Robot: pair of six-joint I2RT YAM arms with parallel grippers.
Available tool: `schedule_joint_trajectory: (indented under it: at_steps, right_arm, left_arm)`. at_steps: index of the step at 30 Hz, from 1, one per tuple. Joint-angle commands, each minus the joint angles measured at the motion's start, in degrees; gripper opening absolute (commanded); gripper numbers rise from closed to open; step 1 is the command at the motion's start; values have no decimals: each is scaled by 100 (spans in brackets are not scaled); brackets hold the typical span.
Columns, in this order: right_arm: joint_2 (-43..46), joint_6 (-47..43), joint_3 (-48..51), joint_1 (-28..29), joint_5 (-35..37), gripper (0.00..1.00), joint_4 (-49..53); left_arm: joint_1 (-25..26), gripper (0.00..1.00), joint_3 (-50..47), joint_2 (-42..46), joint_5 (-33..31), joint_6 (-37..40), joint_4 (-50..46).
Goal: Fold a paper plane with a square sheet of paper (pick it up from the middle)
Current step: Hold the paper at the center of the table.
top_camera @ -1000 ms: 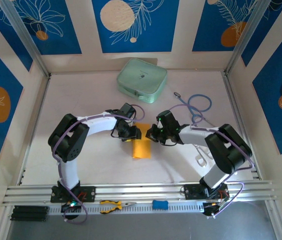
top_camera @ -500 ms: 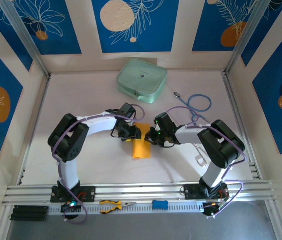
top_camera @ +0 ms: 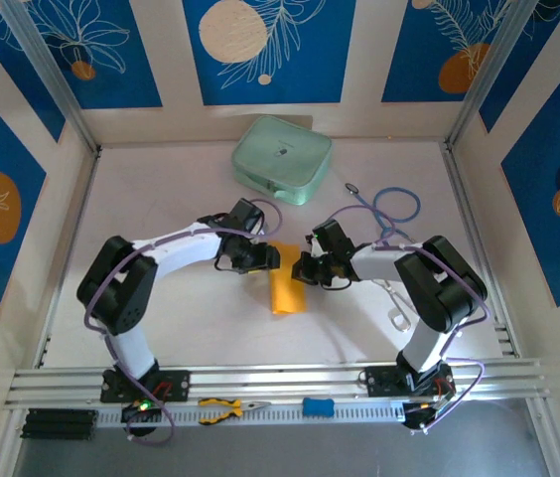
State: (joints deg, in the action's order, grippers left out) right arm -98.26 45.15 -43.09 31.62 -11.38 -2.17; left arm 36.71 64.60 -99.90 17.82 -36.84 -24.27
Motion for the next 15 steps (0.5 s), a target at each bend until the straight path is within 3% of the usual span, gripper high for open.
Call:
schedule_joint_trajectory:
  at_steps: [1,5,8,15]
  right_arm:
    - [-283,-375,-22,-90,70,0,713]
    - [-341,-323,-36,-91,48,0,717]
    - [-343,-292,-24,-90,54,0,715]
    - [-339,-261,-15,-94,65,0,737]
  left_arm:
    - [-77,41,-207,277,585,112,505]
    - [-117,19,-483,188,1628,-148,1533]
    - [-113,0,-709,81,1920,-372,2155]
    - [-164,0,-974,-332,2231,-548,2805]
